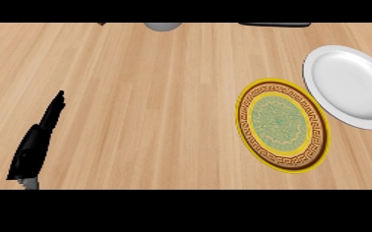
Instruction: Pick the squash from the plate and place it in the plate
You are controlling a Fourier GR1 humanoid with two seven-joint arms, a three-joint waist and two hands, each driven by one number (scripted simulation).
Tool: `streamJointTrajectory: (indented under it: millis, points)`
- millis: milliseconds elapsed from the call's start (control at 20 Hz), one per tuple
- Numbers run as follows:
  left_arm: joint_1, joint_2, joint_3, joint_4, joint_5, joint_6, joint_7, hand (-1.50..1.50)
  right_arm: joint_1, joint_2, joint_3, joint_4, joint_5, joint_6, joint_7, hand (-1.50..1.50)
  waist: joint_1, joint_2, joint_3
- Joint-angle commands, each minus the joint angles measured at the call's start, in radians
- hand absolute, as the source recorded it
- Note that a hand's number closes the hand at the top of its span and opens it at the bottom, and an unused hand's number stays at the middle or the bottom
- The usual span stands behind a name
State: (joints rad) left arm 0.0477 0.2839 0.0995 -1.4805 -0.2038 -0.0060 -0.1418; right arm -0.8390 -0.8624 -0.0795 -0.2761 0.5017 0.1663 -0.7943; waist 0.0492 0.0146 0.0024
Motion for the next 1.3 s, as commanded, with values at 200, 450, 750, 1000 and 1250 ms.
streamJointTrajectory:
  millis: [200, 450, 750, 1000, 1250]
  points:
    - [-0.012, -0.02, -0.015, 0.011, -0.023, 0.012, 0.005, 0.0, -0.044, 0.11, -0.045, 0.144, -0.024, 0.014, 0.113, 1.5, -0.003, 0.003, 0.001]
    - [0.011, -0.003, 0.011, -0.045, -0.001, -0.005, 0.022, 0.0, -0.056, 0.163, -0.04, 0.171, -0.006, -0.052, 0.167, -1.5, 0.007, 0.004, 0.002]
    - [-0.031, -0.006, 0.031, 0.029, 0.003, 0.0, -0.011, 0.0, -0.062, 0.123, -0.18, 0.173, -0.146, 0.015, 0.085, -1.5, -0.009, 0.006, 0.002]
    - [-0.016, -0.023, 0.006, 0.031, -0.026, 0.014, -0.019, 0.0, -0.103, 0.047, -0.293, 0.198, -0.253, 0.007, 0.179, -1.5, -0.003, 0.009, 0.002]
    - [-0.007, -0.034, -0.001, -0.011, -0.017, 0.009, 0.003, 0.0, -0.046, -0.058, -0.383, 0.23, -0.344, 0.144, 0.181, -1.5, 0.002, 0.012, 0.005]
